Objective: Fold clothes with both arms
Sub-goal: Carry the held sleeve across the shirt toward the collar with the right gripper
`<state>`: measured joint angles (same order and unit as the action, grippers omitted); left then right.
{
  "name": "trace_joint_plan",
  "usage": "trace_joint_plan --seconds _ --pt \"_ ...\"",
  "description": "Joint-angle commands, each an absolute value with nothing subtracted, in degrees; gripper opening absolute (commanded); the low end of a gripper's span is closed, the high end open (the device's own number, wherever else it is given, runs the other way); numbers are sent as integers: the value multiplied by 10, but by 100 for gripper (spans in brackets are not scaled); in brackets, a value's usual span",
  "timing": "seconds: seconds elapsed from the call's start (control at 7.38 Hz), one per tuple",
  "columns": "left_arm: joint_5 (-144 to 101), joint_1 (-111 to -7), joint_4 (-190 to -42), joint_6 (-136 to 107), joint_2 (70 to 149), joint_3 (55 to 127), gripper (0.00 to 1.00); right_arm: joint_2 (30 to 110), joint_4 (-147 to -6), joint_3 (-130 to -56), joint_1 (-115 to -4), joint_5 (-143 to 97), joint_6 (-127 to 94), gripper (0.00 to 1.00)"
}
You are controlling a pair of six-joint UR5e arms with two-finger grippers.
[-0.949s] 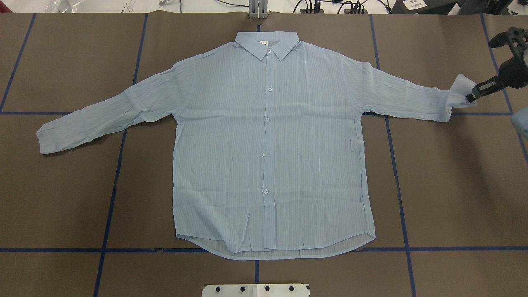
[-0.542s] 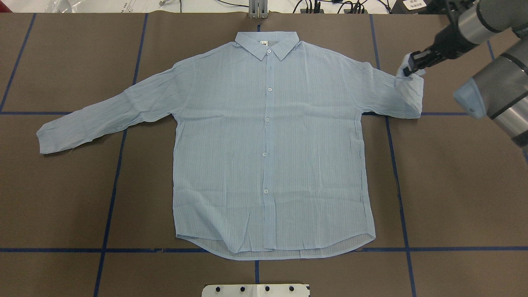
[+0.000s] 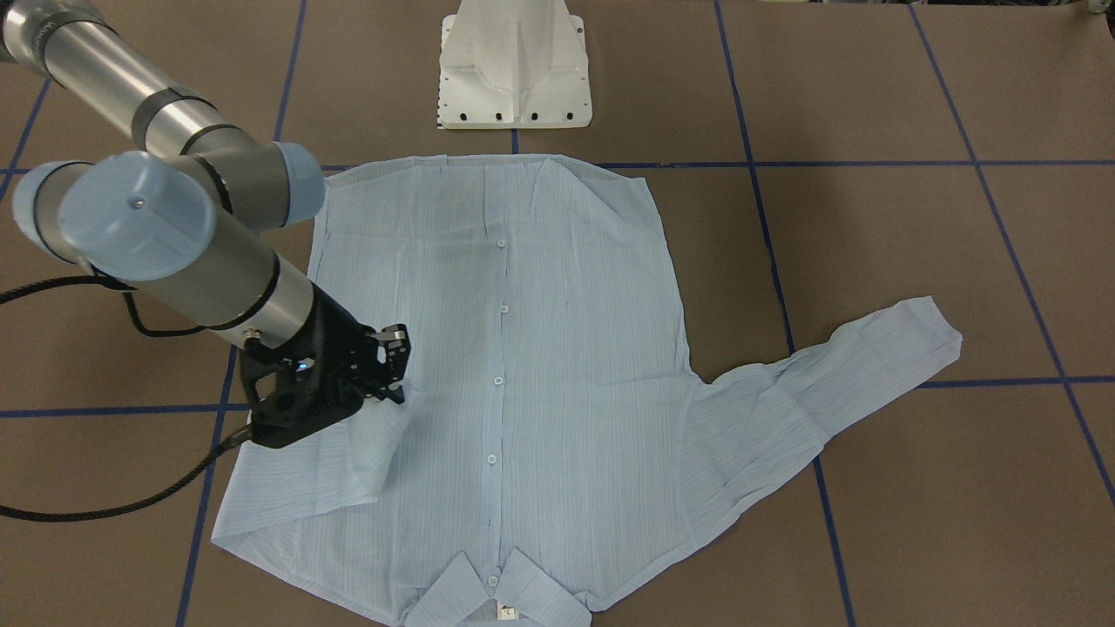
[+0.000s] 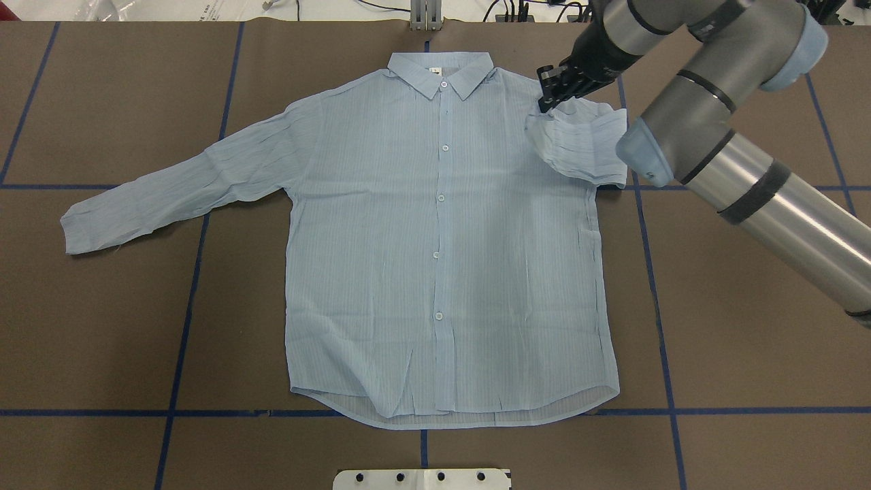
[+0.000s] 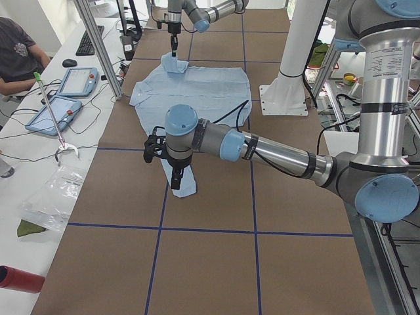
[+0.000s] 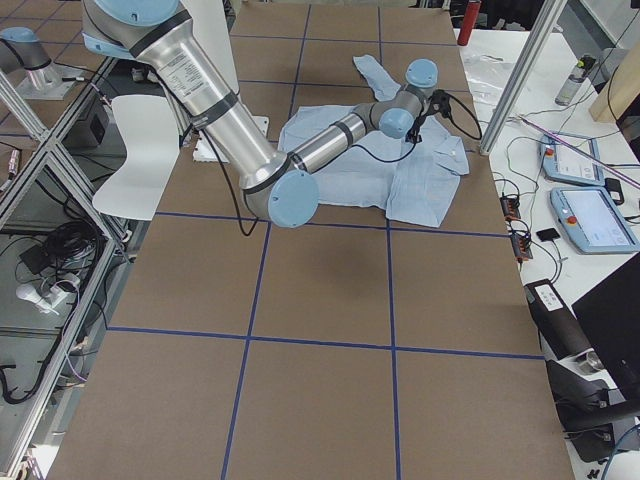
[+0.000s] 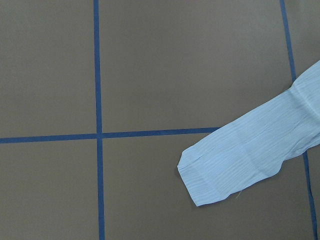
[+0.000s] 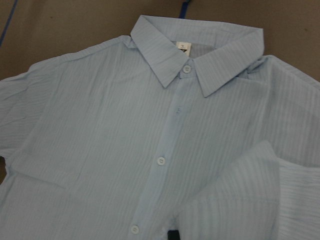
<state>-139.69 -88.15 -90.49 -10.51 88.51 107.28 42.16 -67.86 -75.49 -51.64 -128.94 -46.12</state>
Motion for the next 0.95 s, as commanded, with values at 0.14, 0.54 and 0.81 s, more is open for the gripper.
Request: trace_joint_plan --seconds 0.14,0.54,0.81 --pt "-1397 -882 -905 -107 884 1069 100 303 -673 -641 -448 -1210 -489 0" --pt "-1397 -882 -905 -109 885 1069 100 268 -671 -580 -404 -1161 -489 0" --pt "-1397 -884 -905 -109 889 1069 100 245 -638 -577 -309 -991 -485 100"
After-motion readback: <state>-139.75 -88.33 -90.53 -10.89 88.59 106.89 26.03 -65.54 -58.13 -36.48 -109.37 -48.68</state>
